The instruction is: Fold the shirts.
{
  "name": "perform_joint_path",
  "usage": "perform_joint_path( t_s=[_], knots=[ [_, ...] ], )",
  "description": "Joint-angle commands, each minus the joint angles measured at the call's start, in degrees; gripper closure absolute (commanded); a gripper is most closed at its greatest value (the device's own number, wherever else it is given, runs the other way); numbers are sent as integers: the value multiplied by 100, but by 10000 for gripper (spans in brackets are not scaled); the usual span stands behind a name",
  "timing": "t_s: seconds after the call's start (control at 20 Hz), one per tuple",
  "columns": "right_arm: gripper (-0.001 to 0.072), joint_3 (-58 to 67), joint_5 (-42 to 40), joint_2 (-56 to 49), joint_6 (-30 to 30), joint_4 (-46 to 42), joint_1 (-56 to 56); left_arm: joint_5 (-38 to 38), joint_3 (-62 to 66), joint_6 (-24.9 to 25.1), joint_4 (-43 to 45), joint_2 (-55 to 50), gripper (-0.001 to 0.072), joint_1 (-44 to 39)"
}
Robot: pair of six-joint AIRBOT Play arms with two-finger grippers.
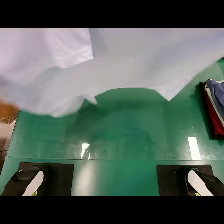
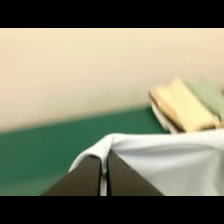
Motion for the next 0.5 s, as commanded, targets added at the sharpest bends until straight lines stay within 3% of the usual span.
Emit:
perform_joint_path(
  t_s=[0.0,0.3,0.45],
  knots=[
    [698,1117,444,-275,304,-37,-299,153,855,-280,592,-22,687,7],
    [699,-90,597,-848,498,-70,267,-485,-437,-271,501,-772,687,7],
    [699,-516,750,-1766,807,-1113,1019,-868,-1467,-251,358,-1646,686,7]
  ],
)
